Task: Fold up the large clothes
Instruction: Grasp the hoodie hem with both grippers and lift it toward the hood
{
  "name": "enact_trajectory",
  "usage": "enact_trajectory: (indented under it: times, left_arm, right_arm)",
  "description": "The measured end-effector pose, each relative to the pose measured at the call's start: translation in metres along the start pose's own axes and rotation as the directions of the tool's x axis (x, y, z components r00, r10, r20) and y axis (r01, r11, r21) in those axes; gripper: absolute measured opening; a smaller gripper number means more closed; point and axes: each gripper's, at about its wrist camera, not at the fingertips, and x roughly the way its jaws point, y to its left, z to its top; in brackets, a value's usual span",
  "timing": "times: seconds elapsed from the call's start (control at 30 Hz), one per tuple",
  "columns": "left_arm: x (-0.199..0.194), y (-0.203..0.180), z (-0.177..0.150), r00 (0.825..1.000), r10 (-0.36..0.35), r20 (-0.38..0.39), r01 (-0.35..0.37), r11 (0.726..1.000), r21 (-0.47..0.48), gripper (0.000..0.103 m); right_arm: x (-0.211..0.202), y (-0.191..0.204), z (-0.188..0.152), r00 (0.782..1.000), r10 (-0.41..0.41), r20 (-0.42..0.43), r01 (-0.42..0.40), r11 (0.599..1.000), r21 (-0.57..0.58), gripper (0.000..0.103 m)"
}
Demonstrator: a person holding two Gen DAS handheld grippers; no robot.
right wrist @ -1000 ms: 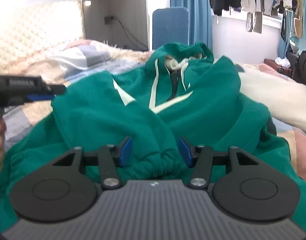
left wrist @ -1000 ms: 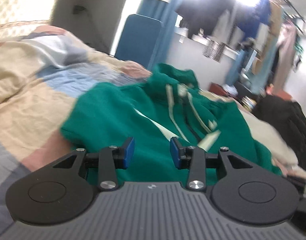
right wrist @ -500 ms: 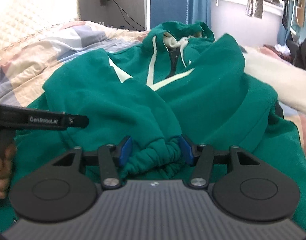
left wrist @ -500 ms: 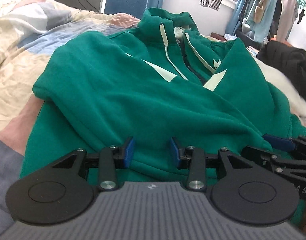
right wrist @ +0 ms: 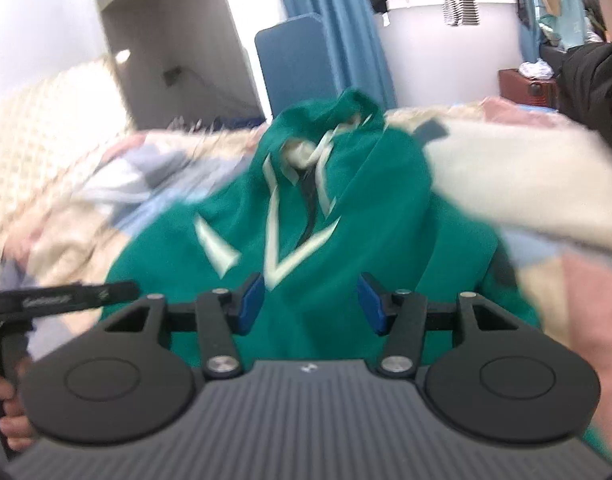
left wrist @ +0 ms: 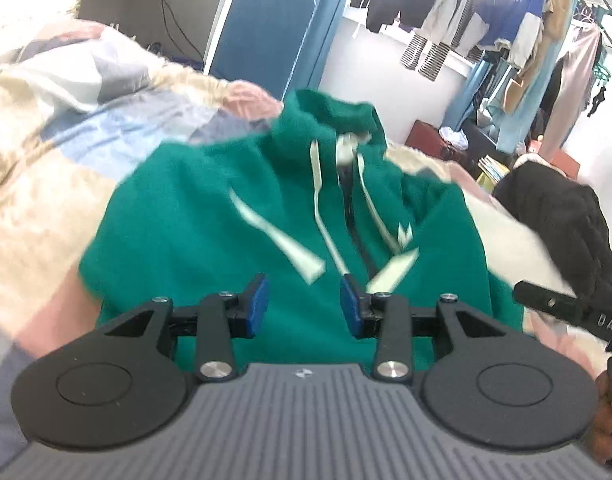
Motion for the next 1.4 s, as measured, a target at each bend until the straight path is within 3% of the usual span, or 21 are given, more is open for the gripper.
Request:
enact_trajectory:
  times: [0.2, 0.27, 0.4, 0.57, 0.67, 0.73, 0.83, 0.9, 0.97, 1.07, 1.1, 1.2, 1.3, 1.4]
  left_arm:
    - [0.082, 0.004, 0.08, 0.999, 0.033, -0.001, -0.033, 0.999, 0.01, 0.052]
    - [0.127, 0.006, 0.11, 0.999, 0.037, -0.01, -0.036, 0.999, 0.018, 0.056]
    - [0.215, 0.019, 0.157, 0.999, 0.037, 0.011, -0.037, 0.999, 0.01, 0.059]
    - [0.317, 0.046, 0.19, 0.998, 0.067, 0.018, -0.067, 0.997, -0.026, 0.059]
    - [0.358, 0.064, 0.198, 0.999, 0.041, -0.002, -0.041, 0.995, -0.088, 0.059]
    - [0.375, 0.069, 0.202, 0.999, 0.046, -0.016, -0.047, 0.993, -0.106, 0.059]
    - [0.391, 0.07, 0.206, 0.999, 0.035, -0.039, -0.038, 0.995, -0.094, 0.057]
    - [0.397, 0.067, 0.208, 0.998, 0.028, -0.053, -0.032, 0.997, -0.072, 0.054]
    - [0.402, 0.063, 0.209, 0.997, 0.021, -0.078, -0.025, 0.999, -0.048, 0.046]
    - [0.415, 0.055, 0.211, 0.992, 0.045, -0.119, -0.047, 0.999, -0.009, 0.037]
    - [0.417, 0.052, 0.212, 0.991, 0.057, -0.123, -0.056, 0.998, 0.009, 0.035]
    - [0.419, 0.042, 0.215, 0.986, 0.081, -0.143, -0.073, 0.996, 0.059, 0.009]
    - [0.411, 0.032, 0.222, 0.984, 0.097, -0.149, -0.081, 0.99, 0.112, 0.004]
    - [0.39, 0.03, 0.233, 0.989, 0.071, -0.132, -0.059, 0.994, 0.096, 0.003]
  right_arm:
    - [0.067, -0.028, 0.074, 0.999, -0.018, 0.05, 0.017, 1.0, 0.017, 0.056]
    - [0.105, -0.038, 0.1, 0.998, -0.021, 0.067, 0.017, 0.998, 0.053, 0.068]
    - [0.191, -0.054, 0.144, 0.993, -0.052, 0.106, 0.04, 0.993, 0.109, 0.074]
    - [0.3, -0.081, 0.172, 0.994, -0.058, 0.094, 0.036, 0.974, 0.223, 0.075]
    - [0.346, -0.088, 0.177, 0.995, -0.011, 0.099, -0.015, 0.965, 0.261, 0.076]
    - [0.368, -0.084, 0.178, 0.992, 0.042, 0.118, -0.069, 0.97, 0.232, 0.076]
    - [0.394, -0.071, 0.172, 0.993, 0.051, 0.104, -0.065, 0.989, 0.131, 0.073]
    - [0.405, -0.072, 0.16, 0.993, 0.051, 0.108, -0.064, 0.99, 0.128, 0.064]
    - [0.414, -0.077, 0.147, 0.995, 0.037, 0.095, -0.052, 0.985, 0.163, 0.046]
    - [0.419, -0.08, 0.14, 0.996, 0.014, 0.083, -0.029, 0.982, 0.184, 0.033]
    - [0.419, -0.08, 0.141, 0.997, 0.01, 0.075, -0.024, 0.982, 0.186, 0.031]
    - [0.419, -0.071, 0.149, 0.999, -0.012, 0.042, 0.007, 0.99, 0.138, 0.028]
    - [0.407, -0.061, 0.158, 0.999, -0.01, 0.036, 0.007, 0.996, 0.087, 0.023]
    - [0.389, -0.051, 0.174, 0.999, 0.011, 0.039, -0.012, 1.0, 0.029, 0.021]
